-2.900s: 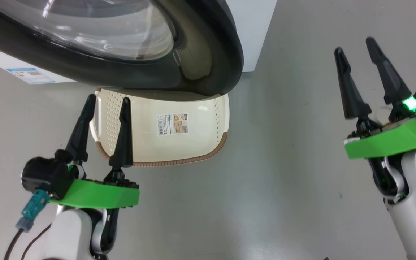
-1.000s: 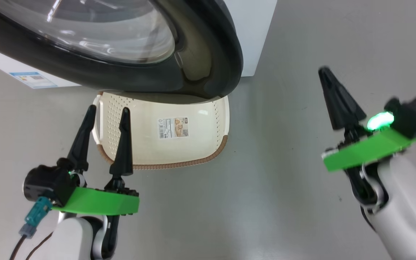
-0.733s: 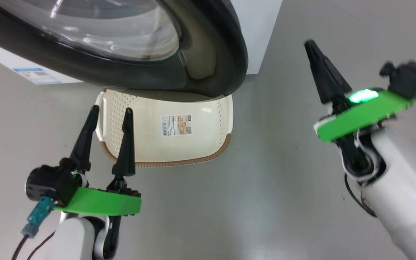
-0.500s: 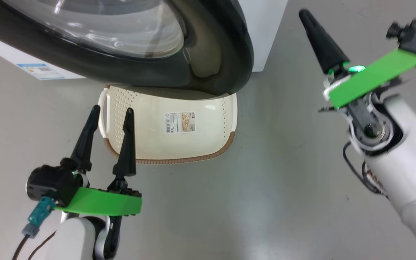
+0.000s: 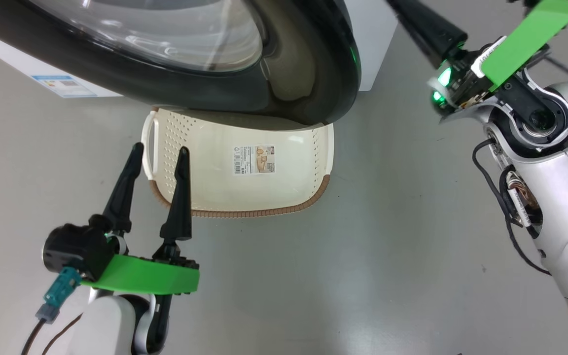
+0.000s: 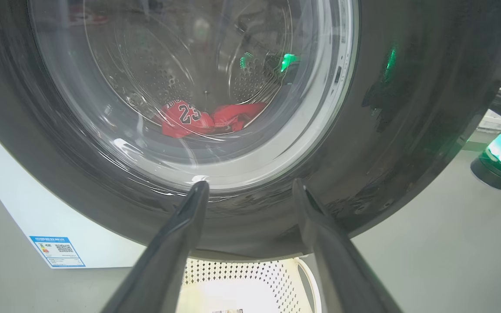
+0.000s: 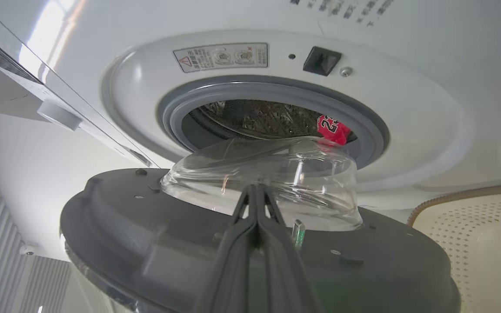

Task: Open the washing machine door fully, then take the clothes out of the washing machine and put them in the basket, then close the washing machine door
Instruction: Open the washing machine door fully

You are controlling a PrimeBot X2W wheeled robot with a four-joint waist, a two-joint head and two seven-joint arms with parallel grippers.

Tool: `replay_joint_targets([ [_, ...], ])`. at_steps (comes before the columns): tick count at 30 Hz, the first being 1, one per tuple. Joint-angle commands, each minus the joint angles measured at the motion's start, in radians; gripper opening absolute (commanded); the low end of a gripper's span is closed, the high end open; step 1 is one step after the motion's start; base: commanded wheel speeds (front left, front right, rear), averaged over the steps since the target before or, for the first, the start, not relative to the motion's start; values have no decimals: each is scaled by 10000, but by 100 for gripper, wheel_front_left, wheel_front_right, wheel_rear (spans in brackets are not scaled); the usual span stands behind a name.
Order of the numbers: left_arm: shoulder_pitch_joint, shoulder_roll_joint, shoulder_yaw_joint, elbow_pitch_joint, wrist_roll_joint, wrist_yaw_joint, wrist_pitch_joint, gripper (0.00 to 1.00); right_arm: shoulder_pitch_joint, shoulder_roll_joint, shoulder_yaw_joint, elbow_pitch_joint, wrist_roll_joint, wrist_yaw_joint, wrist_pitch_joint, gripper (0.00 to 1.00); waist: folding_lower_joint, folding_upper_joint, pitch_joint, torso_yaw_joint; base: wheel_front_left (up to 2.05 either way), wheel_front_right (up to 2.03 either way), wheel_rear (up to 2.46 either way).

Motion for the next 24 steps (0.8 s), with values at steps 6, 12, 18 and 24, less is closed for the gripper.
replay_joint_targets([
  [6, -158, 190, 240, -212, -122, 91, -49, 100, -316, 432, -450, 51, 438, 67, 1577, 0, 0, 0, 16, 73, 0, 0, 0],
  [12, -139, 190, 247, -166, -126, 85, -49, 100, -374, 600, -594, 198, 145, 67, 2597, 0, 0, 0, -35, 128, 0, 0, 0],
  [18, -147, 190, 269, -228, -101, 134, -49, 100, -211, 843, -800, 147, -232, 67, 3040, 0, 0, 0, -124, 182, 0, 0, 0],
  [24, -16, 190, 330, -224, -58, 175, -49, 100, 66, 1045, -987, 172, -527, 67, 3381, 0, 0, 0, -372, 274, 0, 0, 0],
])
